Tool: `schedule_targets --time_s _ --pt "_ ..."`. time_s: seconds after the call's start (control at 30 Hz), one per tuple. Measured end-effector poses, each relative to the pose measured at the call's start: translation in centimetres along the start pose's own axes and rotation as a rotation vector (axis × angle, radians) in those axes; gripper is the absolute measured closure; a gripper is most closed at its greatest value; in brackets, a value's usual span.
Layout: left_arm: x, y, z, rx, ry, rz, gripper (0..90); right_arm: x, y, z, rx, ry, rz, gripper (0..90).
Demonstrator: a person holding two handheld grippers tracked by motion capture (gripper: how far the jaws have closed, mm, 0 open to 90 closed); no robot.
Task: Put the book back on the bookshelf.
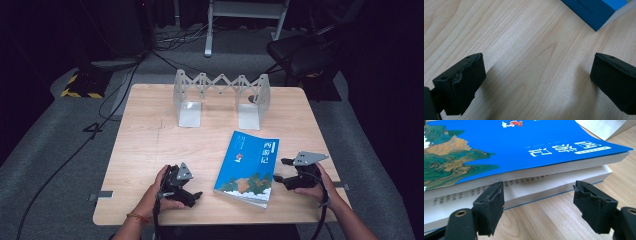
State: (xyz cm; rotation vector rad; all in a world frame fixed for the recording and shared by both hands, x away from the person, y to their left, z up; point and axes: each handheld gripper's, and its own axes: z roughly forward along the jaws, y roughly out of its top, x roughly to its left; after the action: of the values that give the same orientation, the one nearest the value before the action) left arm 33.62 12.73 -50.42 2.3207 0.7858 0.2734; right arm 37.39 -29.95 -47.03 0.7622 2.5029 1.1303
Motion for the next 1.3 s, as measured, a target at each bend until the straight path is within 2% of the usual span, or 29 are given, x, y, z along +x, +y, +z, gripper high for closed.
schedule_targets --time_s 0.1,0.13,0.17,0.2,0.27,0.3,0.37,0.4,0.43,0.57,0.67,0.73,0.77,0.9,1.0,1.07,1.1,1.13,1.2,1.23,1.3 --pt "-0.6 0.3 -0.1 0.002 -0.022 0.020 5.9 0.0 0.1 -0.1 -0.008 0.006 0.017 25.2" --pt "-0.8 0.4 -0.2 -0.002 -0.033 0.028 11.0 0.0 0.2 -0.1 -0.012 0.005 0.019 25.1" --pt "-1.1 0.6 -0.3 -0.010 -0.048 0.042 20.2 0.0 0.3 -0.2 -0.011 0.004 0.021 25.1" --pt "-1.4 0.9 -0.4 -0.006 -0.056 0.053 24.2 0.0 0.4 -0.2 -0.014 0.002 0.020 25.1" --pt "-2.3 1.9 -0.7 -0.013 -0.048 0.105 15.0 0.0 0.8 -0.3 -0.016 0.002 0.014 25.2" --pt "-2.6 2.2 -0.8 -0.030 -0.062 0.103 19.8 0.0 0.9 -0.3 -0.023 0.002 0.018 25.4" --pt "-3.7 3.7 -0.9 -0.054 -0.084 0.126 16.2 0.1 1.2 -0.3 -0.023 -0.003 0.015 25.3" --pt "-4.4 4.3 -0.8 -0.062 -0.111 0.139 16.9 0.1 1.3 -0.4 -0.022 -0.002 0.016 25.3" --pt "-4.4 4.3 -0.8 -0.062 -0.111 0.139 17.0 0.1 1.3 -0.4 -0.022 -0.002 0.016 25.3" --pt "-6.4 6.1 0.7 -0.062 -0.172 0.174 16.9 0.2 1.8 -0.5 -0.022 -0.013 0.011 25.3" --pt "-7.2 7.1 1.8 -0.052 -0.202 0.226 17.8 0.3 2.2 -0.5 -0.019 -0.022 0.005 25.4" --pt "-7.3 7.6 2.2 -0.059 -0.216 0.218 18.1 0.4 2.6 -0.5 -0.022 -0.024 0.004 25.4" --pt "-7.4 7.9 2.4 -0.067 -0.224 0.201 18.7 0.4 2.7 -0.5 -0.026 -0.026 0.006 25.4" --pt "-8.3 8.8 3.0 -0.104 -0.239 0.206 20.0 0.4 3.1 -0.6 -0.031 -0.026 0.002 25.4" --pt "-9.3 9.3 3.8 -0.118 -0.208 0.225 20.2 0.4 3.2 -0.6 -0.032 -0.029 0.001 25.4" --pt "-9.8 9.4 4.0 -0.135 -0.199 0.211 21.6 0.4 3.2 -0.5 -0.033 -0.028 0.006 25.3" --pt "-10.1 9.5 4.2 -0.140 -0.180 0.208 21.6 0.4 3.2 -0.5 -0.033 -0.028 0.006 25.3" --pt "-10.7 9.5 4.4 -0.147 -0.139 0.198 24.9 0.4 3.2 -0.5 -0.035 -0.026 0.010 25.1" --pt "-11.1 9.5 4.4 -0.158 -0.135 0.203 24.8 0.4 3.2 -0.5 -0.035 -0.026 0.010 24.9" --pt "-11.7 9.6 4.6 -0.154 -0.103 0.211 24.4 0.4 3.2 -0.5 -0.037 -0.025 0.011 24.7" --pt "-12.2 9.7 4.8 -0.166 -0.080 0.208 23.9 0.4 3.2 -0.4 -0.042 -0.022 0.015 24.5"
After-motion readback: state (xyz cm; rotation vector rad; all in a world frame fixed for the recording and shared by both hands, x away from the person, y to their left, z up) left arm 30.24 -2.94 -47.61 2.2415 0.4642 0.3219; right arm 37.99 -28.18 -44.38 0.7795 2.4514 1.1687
